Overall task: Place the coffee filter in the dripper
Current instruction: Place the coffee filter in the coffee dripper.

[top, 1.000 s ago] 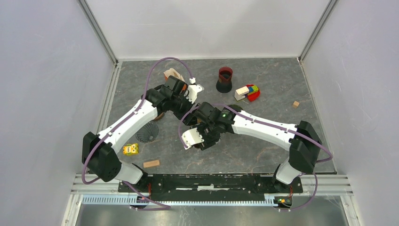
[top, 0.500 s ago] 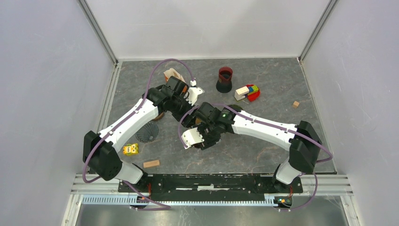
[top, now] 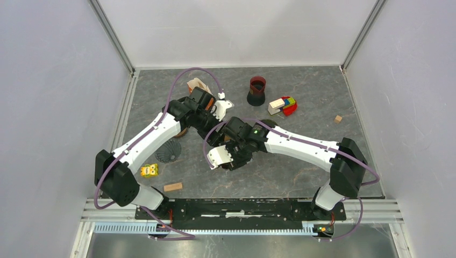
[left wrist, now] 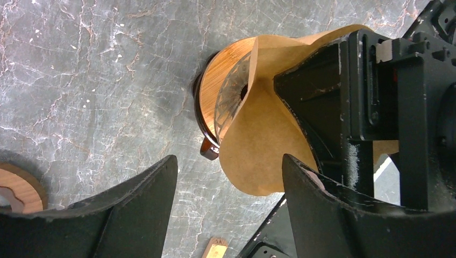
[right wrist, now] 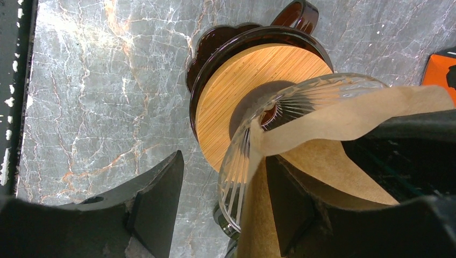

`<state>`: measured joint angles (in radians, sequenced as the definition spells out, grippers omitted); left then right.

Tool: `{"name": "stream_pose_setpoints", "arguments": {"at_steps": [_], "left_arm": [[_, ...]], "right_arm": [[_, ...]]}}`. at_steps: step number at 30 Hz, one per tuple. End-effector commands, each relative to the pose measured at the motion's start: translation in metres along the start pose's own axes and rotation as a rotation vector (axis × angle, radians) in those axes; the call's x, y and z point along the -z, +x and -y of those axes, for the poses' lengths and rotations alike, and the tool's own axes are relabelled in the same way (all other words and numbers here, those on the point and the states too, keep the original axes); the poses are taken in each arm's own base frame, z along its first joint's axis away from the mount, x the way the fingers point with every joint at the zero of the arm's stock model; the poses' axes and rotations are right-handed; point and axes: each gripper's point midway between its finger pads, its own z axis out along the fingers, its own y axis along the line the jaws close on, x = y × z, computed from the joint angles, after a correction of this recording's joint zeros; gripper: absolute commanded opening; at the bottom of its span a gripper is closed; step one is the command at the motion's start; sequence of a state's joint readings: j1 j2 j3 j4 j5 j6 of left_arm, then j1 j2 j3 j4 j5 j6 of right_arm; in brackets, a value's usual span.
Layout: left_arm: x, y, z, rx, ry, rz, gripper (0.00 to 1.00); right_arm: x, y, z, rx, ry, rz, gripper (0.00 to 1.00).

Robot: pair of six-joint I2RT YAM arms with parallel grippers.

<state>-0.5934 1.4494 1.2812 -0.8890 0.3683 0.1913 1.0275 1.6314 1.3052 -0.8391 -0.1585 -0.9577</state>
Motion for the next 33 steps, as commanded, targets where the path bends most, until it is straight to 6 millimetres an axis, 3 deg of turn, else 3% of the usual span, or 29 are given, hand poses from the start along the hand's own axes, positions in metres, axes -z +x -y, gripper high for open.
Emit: {"name": "stream_pose_setpoints", "arguments": {"at_steps": [1,12,22,33], "left_arm": [[0.012,-0.008,0.011,-0.088,0.041,0.046,0.78],[0.0,0.004,-0.005,-0.099,-0.01,-0.021,0.79],[-0.008,-0.019,-0.006,-0.051,-0.009,0.061,0.81],[-0.019,-0.027,-0.011,-0.016,-0.021,0.085,0.81]], "right_arm": [[0.005,-0.008,0.009,-0.002,0.031,0.018,0.64],[0.002,-0.008,0.0,0.013,0.008,0.045,0.64],[-0.003,-0.005,-0.004,0.016,0.006,0.043,0.64],[-0.002,-0.007,-0.003,0.02,0.013,0.054,0.65]]}}
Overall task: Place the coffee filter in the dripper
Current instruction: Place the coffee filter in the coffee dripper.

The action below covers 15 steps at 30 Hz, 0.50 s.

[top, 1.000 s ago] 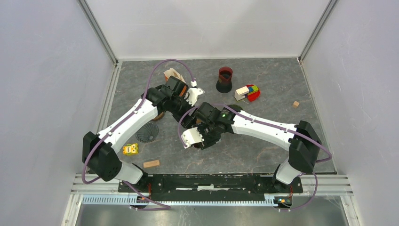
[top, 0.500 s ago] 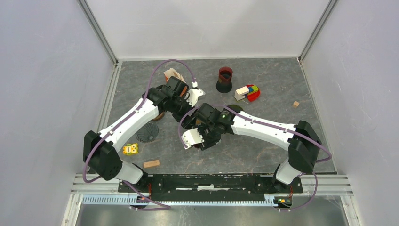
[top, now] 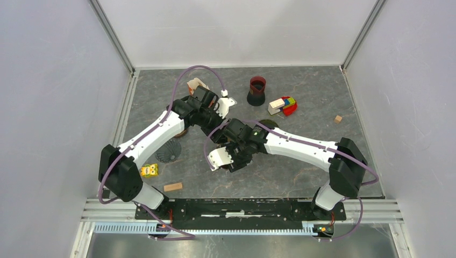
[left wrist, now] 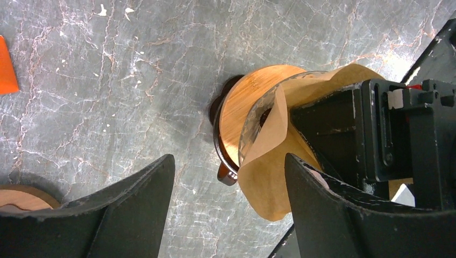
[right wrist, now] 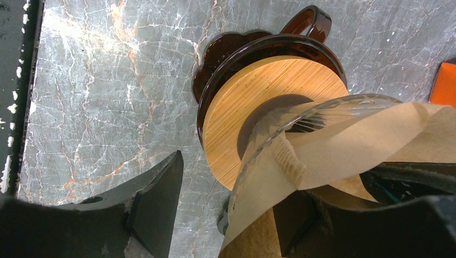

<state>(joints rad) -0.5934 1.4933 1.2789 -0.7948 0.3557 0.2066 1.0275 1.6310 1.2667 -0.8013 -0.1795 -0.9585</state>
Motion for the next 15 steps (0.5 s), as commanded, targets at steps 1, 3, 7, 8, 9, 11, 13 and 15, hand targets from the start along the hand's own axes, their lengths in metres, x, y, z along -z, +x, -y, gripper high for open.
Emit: {"name": "stream_pose_setpoints", "arguments": {"at_steps": [1,3,7,8,9,11,13,15], "left_arm": [[-0.005,-0.011,0.0,0.018,-0.001,0.039,0.81],[-0.008,-0.007,-0.001,0.02,-0.001,0.026,0.81],[-0.012,0.002,-0.005,0.013,-0.018,-0.003,0.81],[-0.013,0.004,-0.007,0.009,-0.026,-0.008,0.8],[-0.014,0.005,-0.009,0.006,-0.035,-0.013,0.8],[-0.016,0.007,-0.011,0.002,-0.042,-0.018,0.8],[-0.017,0.008,-0.012,0.0,-0.046,-0.018,0.8],[-0.018,0.009,-0.012,-0.003,-0.046,-0.018,0.8]], "right_arm": [[0.007,-0.008,0.002,0.02,0.024,0.035,0.65],[0.007,-0.007,0.003,0.017,0.025,0.031,0.65],[0.007,-0.006,0.002,0.016,0.026,0.026,0.65],[0.006,-0.005,0.002,0.015,0.025,0.026,0.65],[0.005,-0.005,0.001,0.014,0.023,0.023,0.65],[0.005,-0.005,0.001,0.012,0.022,0.025,0.65],[0.004,-0.005,0.001,0.012,0.021,0.026,0.65],[0.002,-0.005,0.0,0.011,0.016,0.027,0.65]]}}
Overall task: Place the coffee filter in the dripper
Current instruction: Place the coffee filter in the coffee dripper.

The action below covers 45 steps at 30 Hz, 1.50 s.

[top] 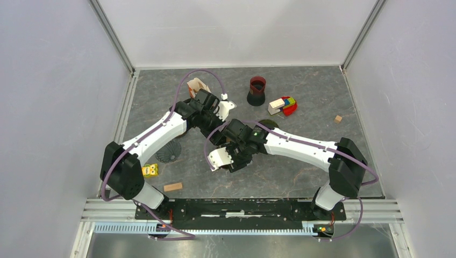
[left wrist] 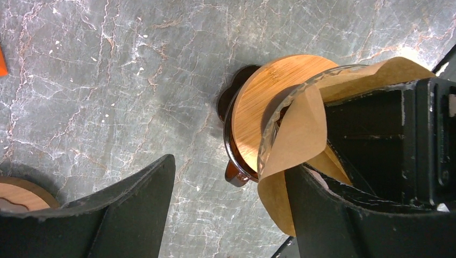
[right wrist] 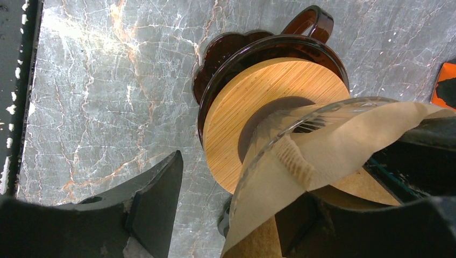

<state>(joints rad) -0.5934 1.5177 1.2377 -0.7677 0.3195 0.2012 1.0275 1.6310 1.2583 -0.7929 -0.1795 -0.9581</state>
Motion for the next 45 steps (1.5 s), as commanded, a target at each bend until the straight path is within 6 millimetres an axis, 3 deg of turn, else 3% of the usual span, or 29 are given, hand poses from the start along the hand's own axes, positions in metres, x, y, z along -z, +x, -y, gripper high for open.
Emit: {"name": "stream_pose_setpoints", "arguments": {"at_steps": [1,30,45], "left_arm": [[-0.005,-0.006,-0.004,-0.02,-0.019,0.026,0.8],[0.0,-0.005,-0.007,-0.092,-0.042,0.035,0.8],[0.023,-0.024,-0.002,-0.149,-0.046,0.102,0.87]], "right_arm": [[0.004,-0.006,0.001,0.012,0.014,0.029,0.66],[-0.024,0.004,-0.016,-0.005,-0.056,0.019,0.73],[0.005,-0.014,0.006,0.004,0.021,0.058,0.8]]}}
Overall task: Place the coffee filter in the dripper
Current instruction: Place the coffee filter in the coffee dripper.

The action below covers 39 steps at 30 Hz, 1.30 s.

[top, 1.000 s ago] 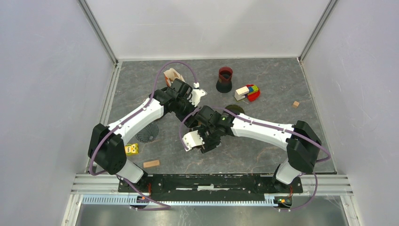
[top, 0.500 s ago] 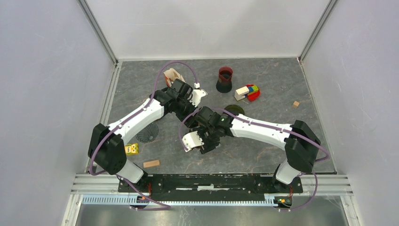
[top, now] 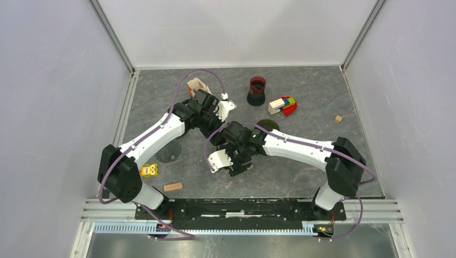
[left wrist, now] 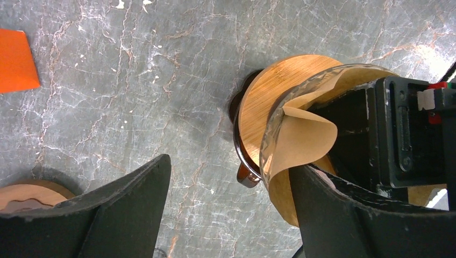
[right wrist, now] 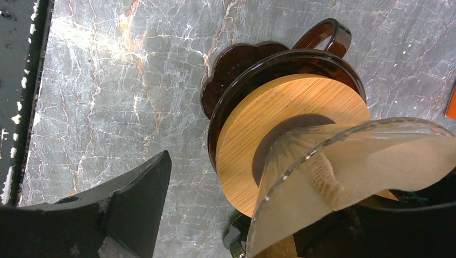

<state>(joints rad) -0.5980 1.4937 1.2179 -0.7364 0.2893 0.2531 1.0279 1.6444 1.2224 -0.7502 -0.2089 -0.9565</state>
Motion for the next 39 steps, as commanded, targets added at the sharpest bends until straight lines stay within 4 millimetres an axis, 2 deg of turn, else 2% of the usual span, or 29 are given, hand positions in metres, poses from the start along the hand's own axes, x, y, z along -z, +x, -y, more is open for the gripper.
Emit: {"name": "stream_pose_setpoints", "arguments": {"at_steps": [1,13,21,31,39], "left_arm": [[0.021,-0.023,0.002,-0.083,-0.013,0.079,0.87],[0.028,-0.026,0.005,-0.111,-0.009,0.104,0.92],[0.026,-0.026,0.005,-0.119,-0.008,0.117,0.93],[0.029,-0.032,0.005,-0.125,-0.006,0.138,0.93],[0.031,-0.029,0.006,-0.149,-0.005,0.134,0.93]], "right_arm": [[0.019,-0.015,0.012,0.009,0.046,0.038,0.81],[0.033,-0.023,0.025,0.012,0.093,0.066,0.9],[0.043,-0.029,0.032,0.007,0.115,0.084,0.91],[0.067,-0.036,0.041,0.01,0.166,0.115,0.93],[0.073,-0.04,0.043,0.004,0.18,0.146,0.94]]}}
